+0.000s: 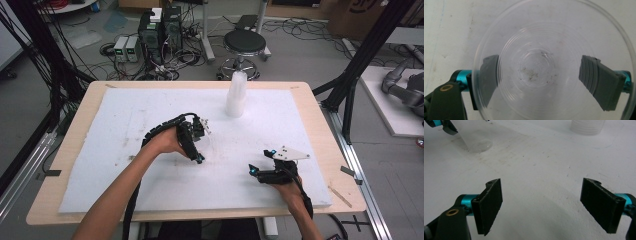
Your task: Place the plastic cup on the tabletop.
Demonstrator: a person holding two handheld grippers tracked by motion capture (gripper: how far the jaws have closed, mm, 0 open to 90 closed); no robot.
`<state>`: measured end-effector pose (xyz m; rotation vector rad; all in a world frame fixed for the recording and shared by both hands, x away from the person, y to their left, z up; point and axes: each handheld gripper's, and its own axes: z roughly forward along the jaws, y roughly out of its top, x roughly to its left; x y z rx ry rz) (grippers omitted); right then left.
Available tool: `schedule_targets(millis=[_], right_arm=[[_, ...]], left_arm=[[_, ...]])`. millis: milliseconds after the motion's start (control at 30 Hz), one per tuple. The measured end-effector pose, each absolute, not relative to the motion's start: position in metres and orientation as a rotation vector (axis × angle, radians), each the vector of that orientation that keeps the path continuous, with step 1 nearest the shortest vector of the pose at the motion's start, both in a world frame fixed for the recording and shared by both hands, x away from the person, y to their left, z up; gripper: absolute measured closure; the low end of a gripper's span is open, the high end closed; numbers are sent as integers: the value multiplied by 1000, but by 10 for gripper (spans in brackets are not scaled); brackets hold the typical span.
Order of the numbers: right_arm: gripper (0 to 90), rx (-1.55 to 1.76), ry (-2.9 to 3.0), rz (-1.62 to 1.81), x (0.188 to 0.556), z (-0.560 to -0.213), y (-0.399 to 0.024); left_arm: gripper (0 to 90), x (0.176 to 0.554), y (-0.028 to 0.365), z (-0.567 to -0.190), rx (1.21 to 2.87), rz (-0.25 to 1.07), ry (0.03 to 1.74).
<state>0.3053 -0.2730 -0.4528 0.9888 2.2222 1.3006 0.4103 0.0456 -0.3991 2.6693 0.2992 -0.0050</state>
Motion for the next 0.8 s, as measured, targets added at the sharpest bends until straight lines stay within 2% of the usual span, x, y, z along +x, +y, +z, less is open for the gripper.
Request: schedule_targets(millis=[167,400,800], right_arm=[[176,981,2220,1302,306,-453,-273],[176,983,2224,1305,305,-453,-273],[176,976,2217,1323,305,-453,-275]], left_arm=[[122,409,55,-399,2634,-16,315],[122,404,73,-388,2581,-9,326],[122,389,122,-397,2506,13,427]])
